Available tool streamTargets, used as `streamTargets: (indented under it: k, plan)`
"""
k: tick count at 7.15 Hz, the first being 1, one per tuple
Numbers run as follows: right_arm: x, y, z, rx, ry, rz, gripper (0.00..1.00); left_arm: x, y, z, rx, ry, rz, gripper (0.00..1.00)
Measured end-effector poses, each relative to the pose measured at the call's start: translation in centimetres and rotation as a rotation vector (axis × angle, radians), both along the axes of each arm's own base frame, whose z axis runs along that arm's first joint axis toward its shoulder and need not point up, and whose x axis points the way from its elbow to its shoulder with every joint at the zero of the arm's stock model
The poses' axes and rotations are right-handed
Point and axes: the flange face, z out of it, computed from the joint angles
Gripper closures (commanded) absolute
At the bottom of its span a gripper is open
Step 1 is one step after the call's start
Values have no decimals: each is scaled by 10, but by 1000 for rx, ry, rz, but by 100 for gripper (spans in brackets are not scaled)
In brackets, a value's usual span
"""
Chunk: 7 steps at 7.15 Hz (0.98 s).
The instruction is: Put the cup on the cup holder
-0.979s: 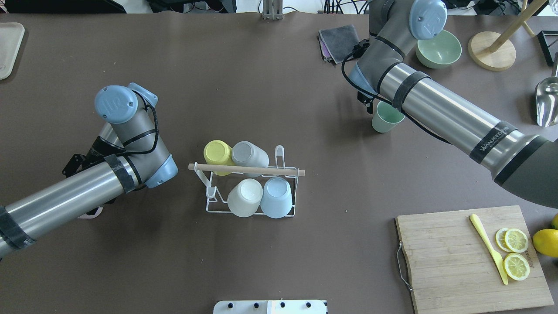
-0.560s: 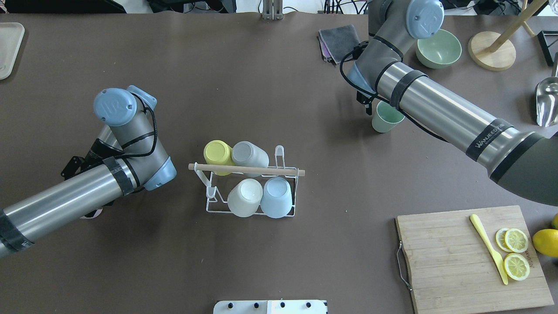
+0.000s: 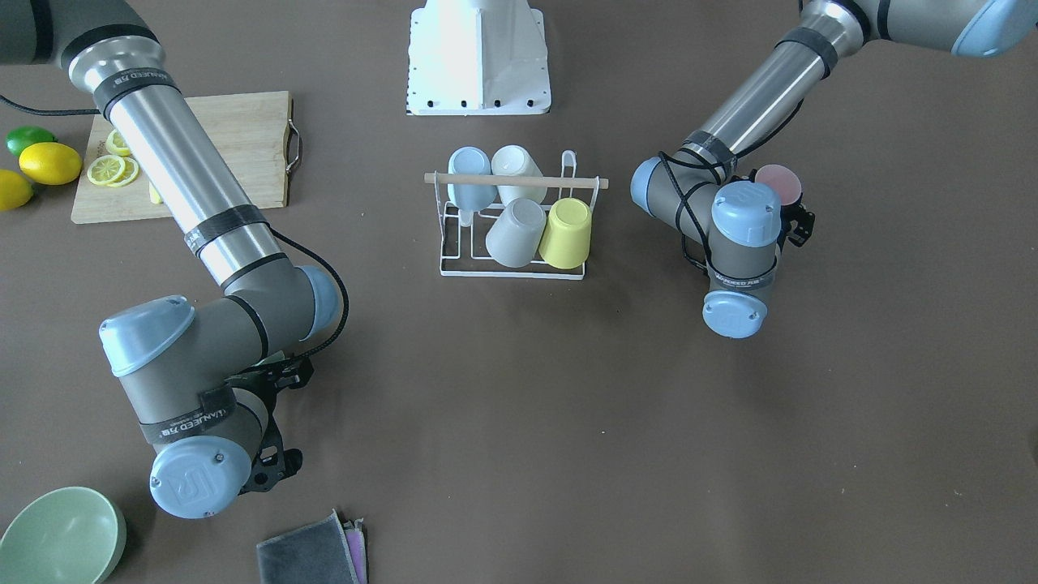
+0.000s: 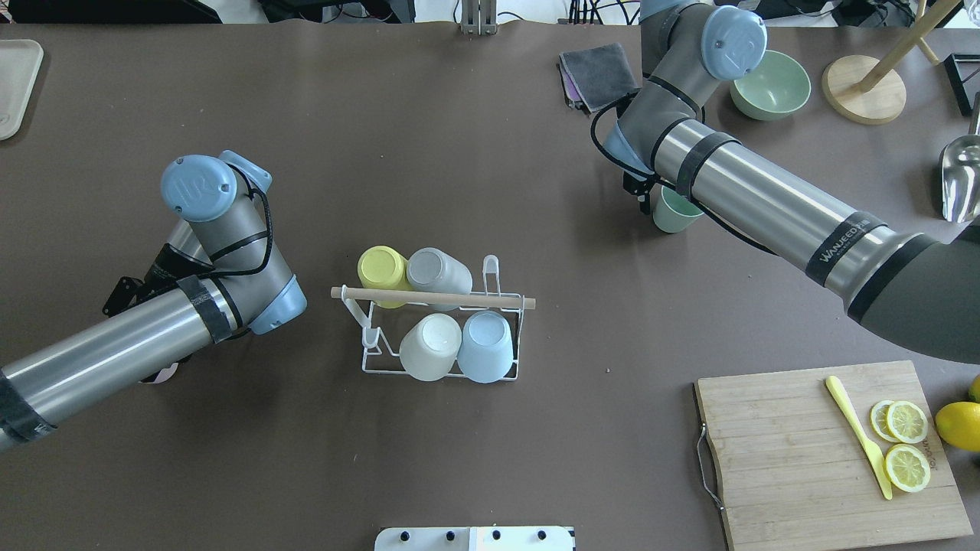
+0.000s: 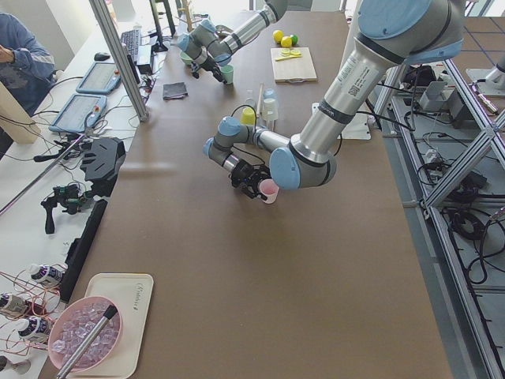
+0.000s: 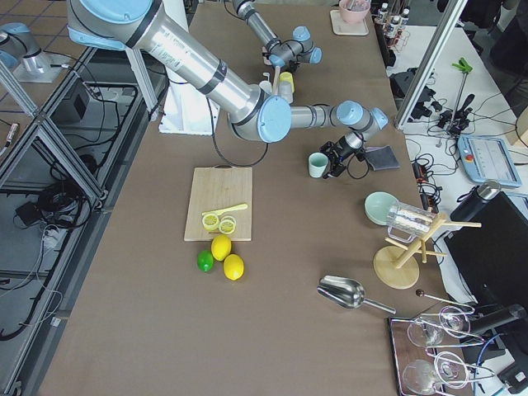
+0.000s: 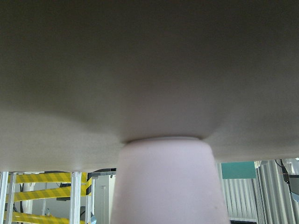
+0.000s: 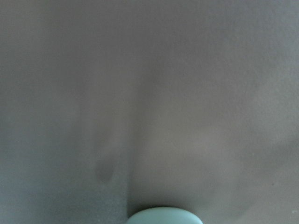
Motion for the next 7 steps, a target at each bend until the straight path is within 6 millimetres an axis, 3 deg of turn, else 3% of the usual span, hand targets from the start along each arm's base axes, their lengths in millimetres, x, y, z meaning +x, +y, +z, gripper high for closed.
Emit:
streamTargets:
  k: [2, 3, 6, 7]
  plan:
    - [-1, 1, 4, -17, 11, -4, 0, -9, -9, -10, 18, 15, -21, 31]
    - [-1, 1, 6, -25, 17, -5, 0, -24, -22, -22, 44, 38, -52, 31]
    - [-4, 3, 5, -42, 29, -9, 0, -94, -87, -71, 276, 244, -202, 30]
    - [-5, 5, 5, -48, 34, -12, 10, -117, -102, -90, 398, 336, -252, 30]
